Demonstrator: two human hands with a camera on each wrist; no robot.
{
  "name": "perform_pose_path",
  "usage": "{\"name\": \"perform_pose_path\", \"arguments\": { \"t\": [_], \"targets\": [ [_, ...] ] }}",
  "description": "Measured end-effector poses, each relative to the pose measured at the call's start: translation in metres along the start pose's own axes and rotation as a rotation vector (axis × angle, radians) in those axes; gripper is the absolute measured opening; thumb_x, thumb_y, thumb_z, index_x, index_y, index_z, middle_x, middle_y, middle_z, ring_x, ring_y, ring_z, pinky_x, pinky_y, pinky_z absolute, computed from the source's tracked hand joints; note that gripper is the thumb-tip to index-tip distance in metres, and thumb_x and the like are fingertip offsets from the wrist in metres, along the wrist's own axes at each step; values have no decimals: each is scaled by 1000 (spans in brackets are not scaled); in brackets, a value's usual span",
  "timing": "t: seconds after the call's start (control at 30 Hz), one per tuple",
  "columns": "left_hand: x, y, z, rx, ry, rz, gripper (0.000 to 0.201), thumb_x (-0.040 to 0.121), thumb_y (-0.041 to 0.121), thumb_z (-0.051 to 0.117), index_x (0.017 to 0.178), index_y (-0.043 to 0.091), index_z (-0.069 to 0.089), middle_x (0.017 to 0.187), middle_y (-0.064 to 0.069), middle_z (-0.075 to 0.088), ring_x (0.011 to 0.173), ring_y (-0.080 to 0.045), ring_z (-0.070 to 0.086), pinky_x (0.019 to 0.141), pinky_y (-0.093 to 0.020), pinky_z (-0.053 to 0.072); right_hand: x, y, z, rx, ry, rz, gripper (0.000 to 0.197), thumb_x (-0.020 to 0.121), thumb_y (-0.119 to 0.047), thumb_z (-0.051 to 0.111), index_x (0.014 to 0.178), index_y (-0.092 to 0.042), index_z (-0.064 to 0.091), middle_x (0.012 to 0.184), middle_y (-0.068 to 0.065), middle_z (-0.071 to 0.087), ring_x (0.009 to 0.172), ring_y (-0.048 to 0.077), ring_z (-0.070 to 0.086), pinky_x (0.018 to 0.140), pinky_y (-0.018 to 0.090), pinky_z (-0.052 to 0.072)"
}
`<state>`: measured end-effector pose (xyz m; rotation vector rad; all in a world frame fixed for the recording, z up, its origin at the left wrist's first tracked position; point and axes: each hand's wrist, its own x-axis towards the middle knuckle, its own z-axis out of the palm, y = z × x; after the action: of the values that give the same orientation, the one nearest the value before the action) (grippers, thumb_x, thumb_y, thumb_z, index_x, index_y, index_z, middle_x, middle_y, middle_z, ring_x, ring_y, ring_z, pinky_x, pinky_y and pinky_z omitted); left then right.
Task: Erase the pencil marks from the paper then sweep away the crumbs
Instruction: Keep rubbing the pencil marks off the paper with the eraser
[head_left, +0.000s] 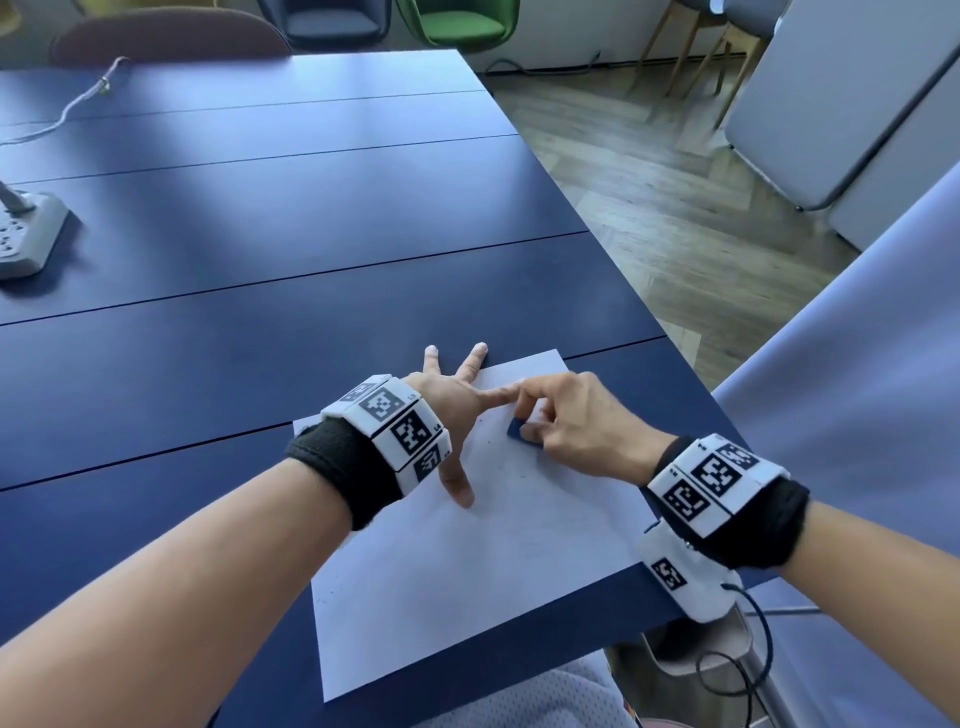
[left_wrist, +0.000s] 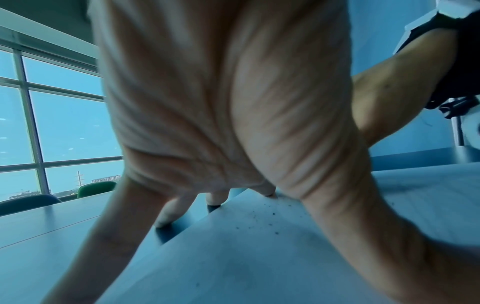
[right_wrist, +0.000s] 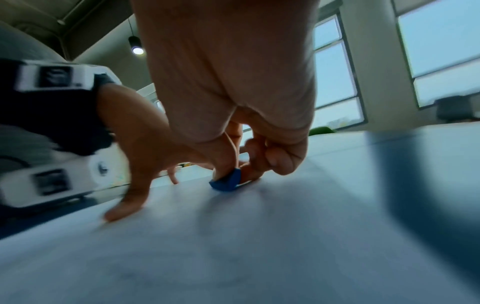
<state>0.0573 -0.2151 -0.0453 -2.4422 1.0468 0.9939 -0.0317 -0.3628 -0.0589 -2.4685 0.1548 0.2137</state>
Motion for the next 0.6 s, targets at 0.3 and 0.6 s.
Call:
{"name": "perform_pose_path", "arguments": {
  "t": [0.3,0.6],
  "targets": [
    [-2,0,1,14,18,-5,143,51,57,90,140,63,-21,155,7,-36,141,-52,-20,105,-63,36,-11,1,5,34,24,57,8,80,-12,66,78,-19,64,73,4,64,65,21,61,62,33,52],
    [-5,3,0,22,18,-20,141,53,57,89,140,61,-22,155,7,-36,142,-50,-20,107,-61,35,-10,7,4,63,97,88,5,78,-14,66,76,-19,65,70,7,66,64,21,63,62,30,52]
  ]
}}
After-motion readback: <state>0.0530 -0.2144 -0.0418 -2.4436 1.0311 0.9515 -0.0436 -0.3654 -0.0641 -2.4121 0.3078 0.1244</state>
